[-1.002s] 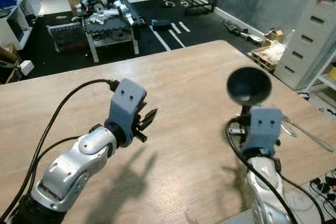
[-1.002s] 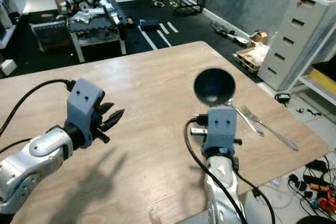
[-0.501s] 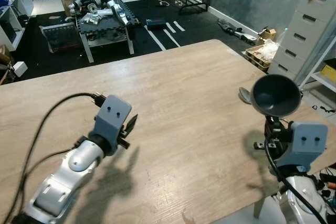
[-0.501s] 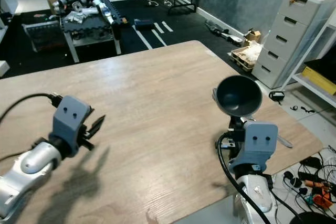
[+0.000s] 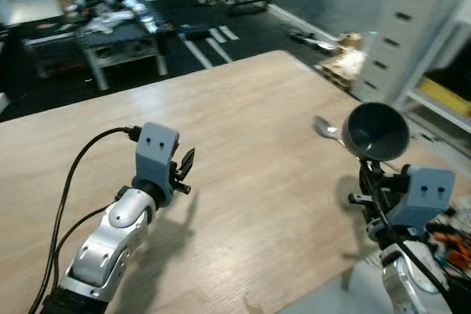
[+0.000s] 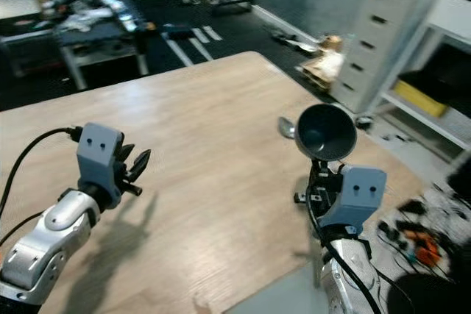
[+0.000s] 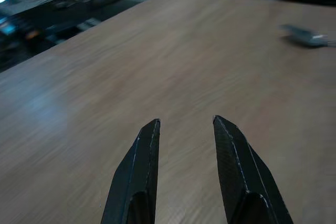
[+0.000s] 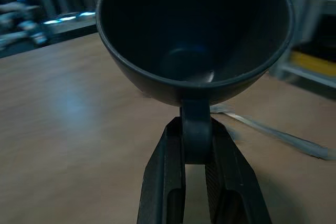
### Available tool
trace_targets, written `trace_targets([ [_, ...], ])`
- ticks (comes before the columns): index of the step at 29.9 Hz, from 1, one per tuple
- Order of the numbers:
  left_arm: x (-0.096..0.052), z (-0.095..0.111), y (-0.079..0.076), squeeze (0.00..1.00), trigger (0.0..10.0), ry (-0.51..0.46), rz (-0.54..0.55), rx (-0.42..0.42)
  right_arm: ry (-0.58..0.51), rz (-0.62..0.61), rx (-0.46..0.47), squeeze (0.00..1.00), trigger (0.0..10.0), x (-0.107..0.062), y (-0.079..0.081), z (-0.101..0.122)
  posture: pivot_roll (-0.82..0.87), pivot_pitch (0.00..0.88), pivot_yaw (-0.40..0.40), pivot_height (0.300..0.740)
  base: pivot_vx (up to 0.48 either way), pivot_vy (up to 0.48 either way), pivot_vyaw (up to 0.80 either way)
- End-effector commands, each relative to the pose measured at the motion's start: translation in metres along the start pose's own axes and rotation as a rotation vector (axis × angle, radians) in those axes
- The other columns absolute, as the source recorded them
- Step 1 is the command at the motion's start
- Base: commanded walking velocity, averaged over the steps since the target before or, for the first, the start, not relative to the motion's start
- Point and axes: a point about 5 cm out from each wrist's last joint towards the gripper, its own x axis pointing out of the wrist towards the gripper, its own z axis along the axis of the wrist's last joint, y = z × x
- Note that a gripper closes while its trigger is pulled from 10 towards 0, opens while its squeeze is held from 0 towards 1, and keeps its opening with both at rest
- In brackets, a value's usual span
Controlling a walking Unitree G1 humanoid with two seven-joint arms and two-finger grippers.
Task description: Setting the table
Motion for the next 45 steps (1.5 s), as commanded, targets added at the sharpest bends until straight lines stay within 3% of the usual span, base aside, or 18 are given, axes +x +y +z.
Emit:
trace_targets([
  [1, 0.0013, -0.0021, 0.0001, 0.0, 10.0, 0.003, 0.0, 0.004, 0.022, -0.016, 0.008, 0.0, 10.0, -0.0027, -0.0027, -0.0037, 0.0, 0.129, 0.099, 0.74, 0.0, 0.0, -0.78],
  [45, 0.0072, -0.0082, -0.0034, 0.0, 10.0, -0.003, -0.033, -0.009, 0.027, -0.01, 0.009, 0.0, 10.0, 0.0006, 0.0, -0.0033, 0.0, 0.127, 0.094, 0.74, 0.0, 0.0, -0.79],
])
